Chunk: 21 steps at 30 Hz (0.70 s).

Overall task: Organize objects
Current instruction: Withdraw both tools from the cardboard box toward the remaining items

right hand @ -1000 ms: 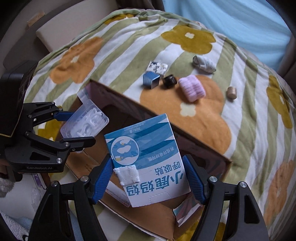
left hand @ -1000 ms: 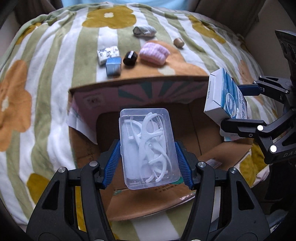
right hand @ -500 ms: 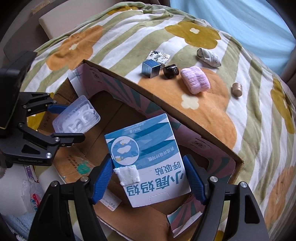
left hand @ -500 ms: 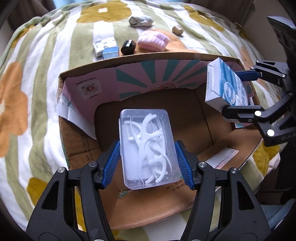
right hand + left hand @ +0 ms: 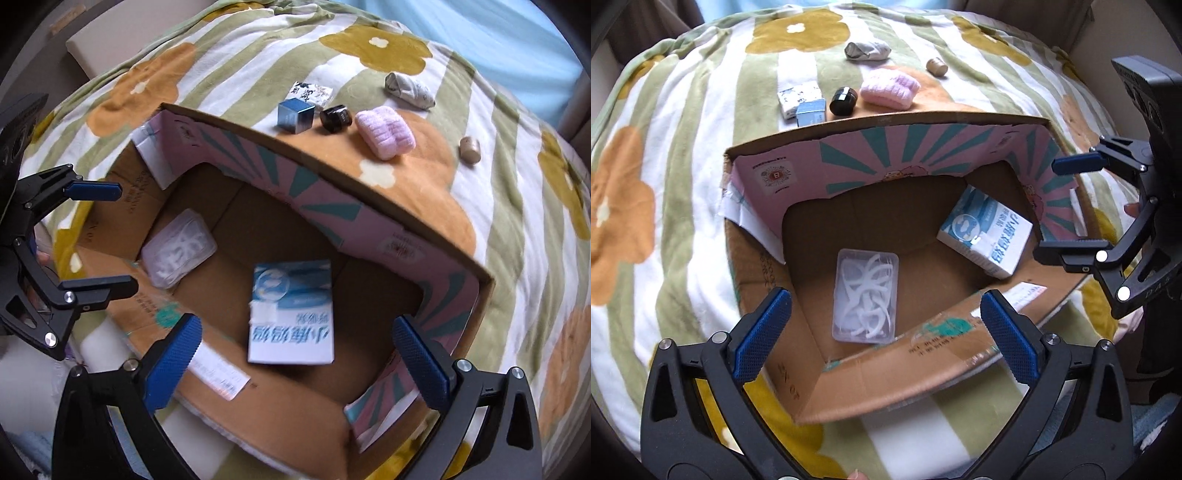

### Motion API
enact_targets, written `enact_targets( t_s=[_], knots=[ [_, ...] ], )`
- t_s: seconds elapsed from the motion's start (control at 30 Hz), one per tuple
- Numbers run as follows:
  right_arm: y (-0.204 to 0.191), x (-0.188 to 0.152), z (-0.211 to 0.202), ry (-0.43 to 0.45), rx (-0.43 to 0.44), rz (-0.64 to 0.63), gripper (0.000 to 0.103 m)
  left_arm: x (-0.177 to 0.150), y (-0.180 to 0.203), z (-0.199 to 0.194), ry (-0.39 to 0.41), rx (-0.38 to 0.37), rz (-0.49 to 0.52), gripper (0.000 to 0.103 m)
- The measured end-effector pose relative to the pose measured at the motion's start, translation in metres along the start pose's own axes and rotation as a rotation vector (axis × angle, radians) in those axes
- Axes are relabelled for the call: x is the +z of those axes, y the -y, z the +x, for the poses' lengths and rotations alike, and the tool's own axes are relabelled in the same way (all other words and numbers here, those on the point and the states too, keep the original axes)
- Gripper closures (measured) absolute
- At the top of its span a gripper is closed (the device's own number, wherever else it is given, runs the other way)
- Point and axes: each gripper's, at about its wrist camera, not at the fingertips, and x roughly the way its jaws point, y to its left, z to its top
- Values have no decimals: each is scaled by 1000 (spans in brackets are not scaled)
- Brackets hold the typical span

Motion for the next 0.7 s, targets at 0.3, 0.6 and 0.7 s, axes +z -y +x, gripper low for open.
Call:
enact_targets(
  t_s=[0.3,0.6,0.7],
  knots=[
    [-8,-7,-25,-5,26,45,0,0,9,-25,2,17,4,1],
    [-1,-7,-45,37,3,39,0,12,8,-37,16,6,-7,1],
    [2,-5,-49,42,3,41,0,18,5,-40,19,-1,-12,1]
  ],
)
